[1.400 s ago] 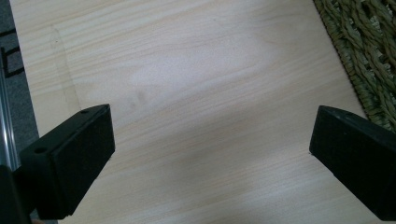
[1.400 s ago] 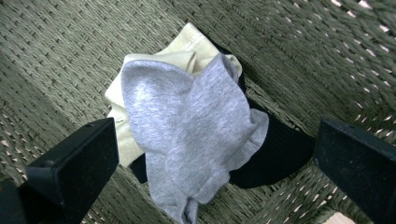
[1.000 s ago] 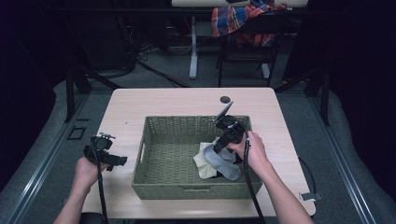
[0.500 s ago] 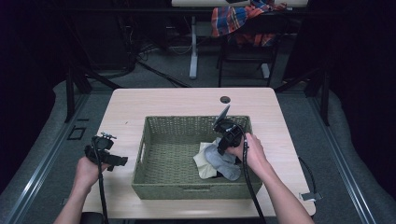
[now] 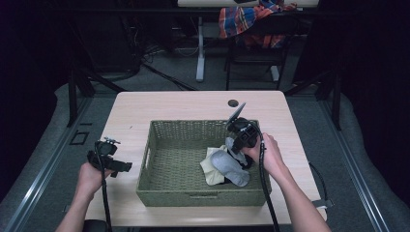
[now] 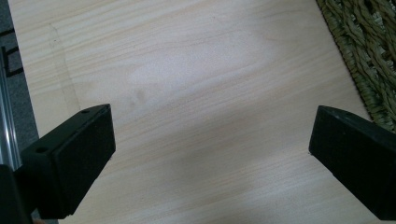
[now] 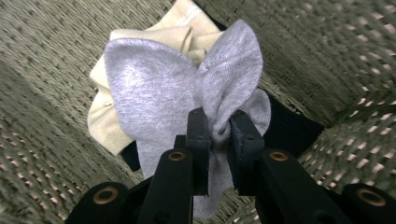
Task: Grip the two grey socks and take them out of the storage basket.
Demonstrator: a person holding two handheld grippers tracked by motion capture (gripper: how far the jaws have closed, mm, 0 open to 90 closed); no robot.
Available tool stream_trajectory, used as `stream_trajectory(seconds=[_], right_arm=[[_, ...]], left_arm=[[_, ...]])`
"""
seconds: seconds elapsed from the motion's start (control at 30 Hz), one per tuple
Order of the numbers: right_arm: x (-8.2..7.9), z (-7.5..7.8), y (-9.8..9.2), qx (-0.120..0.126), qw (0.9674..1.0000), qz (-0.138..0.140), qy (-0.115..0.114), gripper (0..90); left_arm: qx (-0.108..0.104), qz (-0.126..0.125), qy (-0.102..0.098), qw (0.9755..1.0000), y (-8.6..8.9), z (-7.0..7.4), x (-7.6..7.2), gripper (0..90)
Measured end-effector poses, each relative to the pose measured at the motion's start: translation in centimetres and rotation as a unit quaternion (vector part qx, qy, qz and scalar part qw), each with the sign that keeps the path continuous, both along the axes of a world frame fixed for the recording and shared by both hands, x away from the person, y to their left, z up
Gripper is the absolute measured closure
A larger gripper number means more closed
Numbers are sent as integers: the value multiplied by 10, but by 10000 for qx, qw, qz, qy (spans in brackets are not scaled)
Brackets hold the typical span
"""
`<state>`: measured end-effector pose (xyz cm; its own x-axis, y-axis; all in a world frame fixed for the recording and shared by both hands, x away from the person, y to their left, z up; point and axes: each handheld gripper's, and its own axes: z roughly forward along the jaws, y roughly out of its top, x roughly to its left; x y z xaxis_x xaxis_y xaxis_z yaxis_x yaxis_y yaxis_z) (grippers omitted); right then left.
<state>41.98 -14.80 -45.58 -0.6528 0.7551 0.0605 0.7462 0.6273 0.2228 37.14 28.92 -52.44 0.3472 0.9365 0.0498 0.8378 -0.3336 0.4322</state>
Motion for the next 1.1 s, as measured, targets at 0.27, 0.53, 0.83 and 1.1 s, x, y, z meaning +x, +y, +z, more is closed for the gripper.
stream_trajectory(seconds=[0.27, 0.53, 0.83, 1.1], right_arm=[[-3, 16, -9, 219, 9995, -109, -194, 801], [-8, 34, -13, 350, 9989, -107, -294, 796], [-17, 53, -15, 526, 9972, -112, -515, 797], [-21, 69, -18, 483, 9970, -39, -601, 797]], left_arm=[[11, -15, 6, 10000, -1, 0, 0, 7], [21, -39, 34, 10000, -2, -1, 0, 7], [53, -63, 56, 10000, -3, -1, 0, 7], [36, -53, 58, 10000, -2, -2, 0, 6]])
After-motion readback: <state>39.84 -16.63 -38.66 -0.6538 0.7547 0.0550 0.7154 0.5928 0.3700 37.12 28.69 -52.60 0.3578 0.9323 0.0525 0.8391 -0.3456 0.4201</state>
